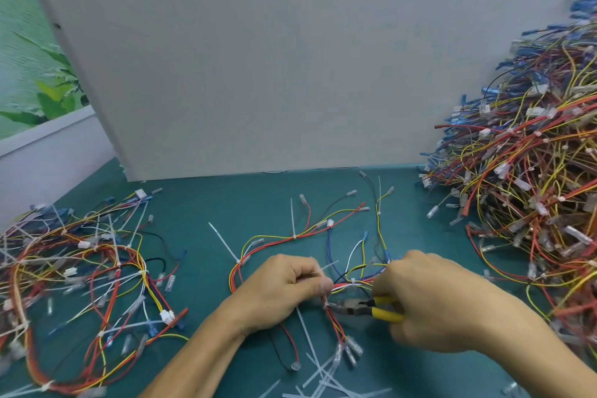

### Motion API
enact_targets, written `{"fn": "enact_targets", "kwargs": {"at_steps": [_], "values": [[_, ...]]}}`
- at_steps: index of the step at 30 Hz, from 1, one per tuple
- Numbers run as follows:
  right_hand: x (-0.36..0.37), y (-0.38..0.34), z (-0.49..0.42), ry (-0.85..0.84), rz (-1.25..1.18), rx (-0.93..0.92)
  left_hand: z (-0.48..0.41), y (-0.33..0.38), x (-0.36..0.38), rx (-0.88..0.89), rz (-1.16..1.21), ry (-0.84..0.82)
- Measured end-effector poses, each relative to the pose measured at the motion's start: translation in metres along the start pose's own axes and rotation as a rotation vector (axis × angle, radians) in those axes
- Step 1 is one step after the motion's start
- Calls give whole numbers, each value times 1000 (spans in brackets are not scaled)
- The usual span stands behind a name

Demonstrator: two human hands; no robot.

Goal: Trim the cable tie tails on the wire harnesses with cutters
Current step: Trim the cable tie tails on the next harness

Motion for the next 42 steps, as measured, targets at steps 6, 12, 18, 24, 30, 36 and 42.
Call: {"fn": "enact_targets", "kwargs": {"at_steps": [6,12,18,24,30,36,42], "values": [[-1,0,1,-2,10,30,-1,-1,-1,5,-6,11],[4,-3,-2,8,-8,31,0,0,-1,0,-16,22],[0,-5,-1,42,21,32,0,0,-2,-4,-27,25],[-2,-8,-1,71,56,31,1,0,-2,17,-34,30],[-3,-10,0,75,40,10,0,-2,-1,-2,7,18],[-6,-2,-2,126,-109,14,4,-10,-15,8,476,205],[11,-12,-20,162,-259,24,14,-12,-43,80,465,359]]}}
Point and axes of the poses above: each hand's wrist, its own z-axis away from the middle knuckle, its own x-axis out of the palm, y = z × x, the point moved 8 cm from there along -z, towards the middle knuckle, and after that the axes turned 10 degrees about -y, right-handed, at the moved point
